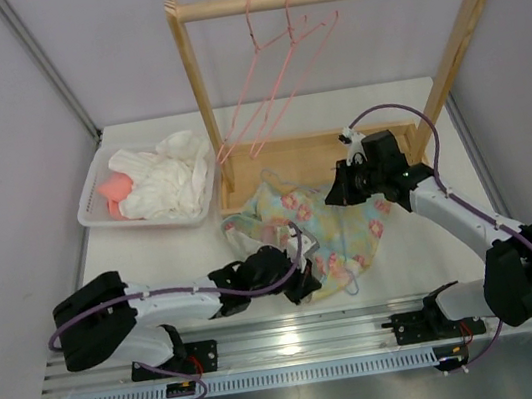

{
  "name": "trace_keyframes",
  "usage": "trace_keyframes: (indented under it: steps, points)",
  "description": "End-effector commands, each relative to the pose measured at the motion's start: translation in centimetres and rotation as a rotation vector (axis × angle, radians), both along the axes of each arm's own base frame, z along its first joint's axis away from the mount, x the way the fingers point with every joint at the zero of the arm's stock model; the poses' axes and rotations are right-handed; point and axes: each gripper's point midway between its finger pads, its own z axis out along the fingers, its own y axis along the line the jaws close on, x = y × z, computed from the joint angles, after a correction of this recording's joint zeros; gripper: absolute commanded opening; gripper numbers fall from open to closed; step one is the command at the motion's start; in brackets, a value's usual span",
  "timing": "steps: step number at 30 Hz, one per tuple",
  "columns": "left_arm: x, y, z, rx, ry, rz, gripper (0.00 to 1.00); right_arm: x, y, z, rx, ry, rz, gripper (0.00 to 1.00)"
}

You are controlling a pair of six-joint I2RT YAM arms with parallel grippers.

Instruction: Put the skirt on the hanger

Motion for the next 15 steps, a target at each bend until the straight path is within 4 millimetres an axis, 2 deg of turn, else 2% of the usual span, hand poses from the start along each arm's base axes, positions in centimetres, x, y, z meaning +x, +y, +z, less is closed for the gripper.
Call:
trace_keyframes:
  steps: [1, 2, 3, 4, 5, 12, 15]
  points:
    - [-2.0, -0.5, -2.4, 0.041, 0.055, 0.038, 0.0, 1.5, -1.6, 1.4, -0.048, -0.046, -0.08, 0.0]
    - [-2.4, -0.1, -3.6, 0.066, 0.073, 0.044, 0.0, 1.5, -1.8, 1.4, -0.055, -0.045, -0.083, 0.0]
    - [-2.8, -0.1, -3.9, 0.066, 0.079, 0.048, 0.0, 1.5, -1.8, 1.5, -0.057, -0.049, -0.082, 0.0]
    - [-3.3, -0.6, -3.4, 0.032, 0.09, 0.043, 0.0, 1.5, -1.9, 1.6, -0.063, -0.05, -0.085, 0.0]
    - [-3.9, 0.0, -4.1, 0.04, 0.1, 0.039, 0.0, 1.6, -2.0, 1.6, -0.068, -0.049, -0.089, 0.0]
    - [-7.4, 0.7, -4.2, 0.036, 0.134, 0.03, 0.0, 2.6, -2.6, 1.6, -0.104, -0.063, -0.114, 0.0]
    - [-9.7, 1.3, -4.3, 0.019, 0.169, 0.022, 0.0, 2.9, -2.6, 1.7, -0.102, -0.071, -0.113, 0.0]
